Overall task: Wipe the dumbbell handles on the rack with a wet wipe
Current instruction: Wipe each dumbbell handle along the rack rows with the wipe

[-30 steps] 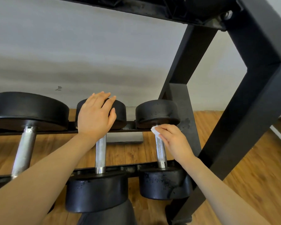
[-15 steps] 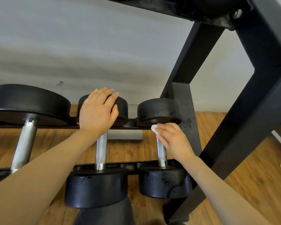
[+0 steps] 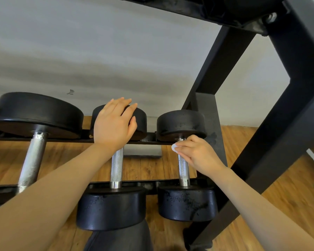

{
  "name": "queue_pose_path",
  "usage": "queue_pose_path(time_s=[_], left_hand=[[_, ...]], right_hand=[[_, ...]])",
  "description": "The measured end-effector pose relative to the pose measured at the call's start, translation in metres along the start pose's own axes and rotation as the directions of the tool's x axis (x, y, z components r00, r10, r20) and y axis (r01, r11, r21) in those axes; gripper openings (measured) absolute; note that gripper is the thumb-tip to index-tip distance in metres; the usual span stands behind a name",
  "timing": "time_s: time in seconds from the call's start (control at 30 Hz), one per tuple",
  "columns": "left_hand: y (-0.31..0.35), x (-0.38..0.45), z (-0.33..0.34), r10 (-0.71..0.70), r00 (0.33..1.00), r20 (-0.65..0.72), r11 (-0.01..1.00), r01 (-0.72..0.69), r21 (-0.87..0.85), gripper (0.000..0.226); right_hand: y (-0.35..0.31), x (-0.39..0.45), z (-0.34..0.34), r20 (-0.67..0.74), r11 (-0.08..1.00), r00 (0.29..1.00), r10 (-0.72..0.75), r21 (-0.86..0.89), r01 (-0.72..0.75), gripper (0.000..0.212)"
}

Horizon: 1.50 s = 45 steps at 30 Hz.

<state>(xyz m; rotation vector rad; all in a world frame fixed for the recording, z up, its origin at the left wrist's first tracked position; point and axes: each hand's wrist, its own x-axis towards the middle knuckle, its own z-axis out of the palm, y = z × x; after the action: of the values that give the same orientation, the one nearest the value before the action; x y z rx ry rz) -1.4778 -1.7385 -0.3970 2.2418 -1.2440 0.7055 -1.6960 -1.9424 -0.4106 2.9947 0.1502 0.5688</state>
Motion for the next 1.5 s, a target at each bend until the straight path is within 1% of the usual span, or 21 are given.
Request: queue_pose_path(time_s=[0.07,0.17,0.23,0.3,0.37,0.47,0.53,0.6,0.7,0.8,0.87,0.93,1.03,1.1,1.13,1.2,1.27,1.33,1.43,1.5], left_hand=[[0.0,0.0,0.0,-0.002,1.0,-0.006,1.0,0.002,-0.008,0.042],[0.001,0.0,0.0,-0.005,1.0,-0.01,1.0,0.005,-0.007,0.041],[0.001,0.0,0.0,-0.001,1.0,-0.012,1.0,0.001,-0.002,0.042],[0.001,0.0,0.001,0.001,1.0,-0.015,1.0,-0.001,-0.007,0.043],[0.002,0.0,0.0,0.001,1.0,-0.014,1.0,-0.001,-0.006,0.044],[0.001,0.0,-0.002,0.004,1.0,-0.014,1.0,-0.004,0.0,0.044],[0.001,0.0,-0.002,0.004,1.0,-0.018,1.0,-0.004,0.001,0.043],[0.001,0.0,-0.001,0.009,1.0,-0.025,1.0,-0.009,0.005,0.043],[0.001,0.0,0.0,0.005,1.0,-0.024,1.0,-0.005,0.006,0.042],[0.001,0.0,0.0,0.004,1.0,-0.015,1.0,-0.004,0.01,0.042],[0.001,0.0,0.001,0.005,1.0,-0.017,1.0,-0.005,0.016,0.041],[0.001,0.0,0.0,0.002,1.0,-0.017,1.0,-0.002,0.015,0.041],[0.001,0.0,0.0,-0.002,1.0,-0.024,1.0,0.002,0.019,0.041],[0.002,0.0,0.0,-0.001,1.0,-0.024,1.0,0.001,0.021,0.041],[0.002,0.0,0.0,0.001,1.0,-0.024,1.0,-0.001,0.02,0.041],[0.002,0.0,0.0,0.004,1.0,-0.024,1.0,-0.004,0.02,0.042],[0.001,0.0,0.0,0.003,1.0,-0.023,1.0,-0.002,0.022,0.042],[0.001,0.0,0.0,0.001,1.0,-0.024,1.0,0.0,0.021,0.042],[0.0,0.001,0.001,-0.001,1.0,-0.02,1.0,0.002,0.022,0.042],[0.0,0.001,0.002,-0.001,1.0,-0.028,1.0,0.002,0.025,0.041]], right_hand=[[0.0,0.004,0.003,-0.017,0.999,1.0,0.011,-0.03,-0.012,0.026],[-0.005,-0.001,0.012,-0.008,0.997,0.997,0.075,0.028,-0.075,0.019],[-0.005,-0.006,0.013,0.021,0.997,0.998,0.054,0.062,-0.055,0.018],[-0.001,-0.004,0.01,0.044,0.998,0.999,0.03,0.057,-0.033,0.018],[0.001,0.002,0.009,0.032,1.0,0.999,0.027,0.0,-0.027,0.016],[-0.003,0.004,0.013,-0.007,0.995,0.997,0.083,-0.055,-0.083,0.015],[-0.007,-0.003,0.016,-0.011,0.995,0.995,0.095,-0.01,-0.095,0.015],[-0.009,-0.012,0.016,0.008,0.997,0.998,0.062,0.043,-0.062,0.017],[-0.005,-0.012,0.014,0.019,0.999,0.999,0.044,0.027,-0.045,0.017],[-0.001,-0.001,0.014,-0.014,0.993,0.993,0.118,-0.018,-0.118,0.021],[-0.003,0.002,0.014,-0.039,0.984,0.983,0.178,0.01,-0.177,0.023],[-0.006,-0.004,0.012,-0.017,0.977,0.98,0.201,0.07,-0.199,0.023],[-0.006,-0.018,0.007,0.08,0.973,0.985,0.155,0.158,-0.166,0.022],[-0.005,-0.018,0.003,0.137,0.954,0.977,0.162,0.23,-0.191,0.021],[-0.006,-0.015,0.001,0.144,0.953,0.976,0.161,0.233,-0.192,0.02],[-0.008,-0.007,0.0,0.112,0.975,0.982,0.149,0.15,-0.165,0.018],[-0.008,0.0,0.001,0.075,0.977,0.981,0.181,0.099,-0.188,0.019],[-0.007,-0.002,0.003,0.076,0.96,0.969,0.233,0.144,-0.242,0.022],[-0.013,-0.02,0.007,0.164,0.894,0.953,0.255,0.336,-0.297,0.02],[-0.014,-0.029,0.006,0.19,0.852,0.943,0.273,0.408,-0.329,0.021]])
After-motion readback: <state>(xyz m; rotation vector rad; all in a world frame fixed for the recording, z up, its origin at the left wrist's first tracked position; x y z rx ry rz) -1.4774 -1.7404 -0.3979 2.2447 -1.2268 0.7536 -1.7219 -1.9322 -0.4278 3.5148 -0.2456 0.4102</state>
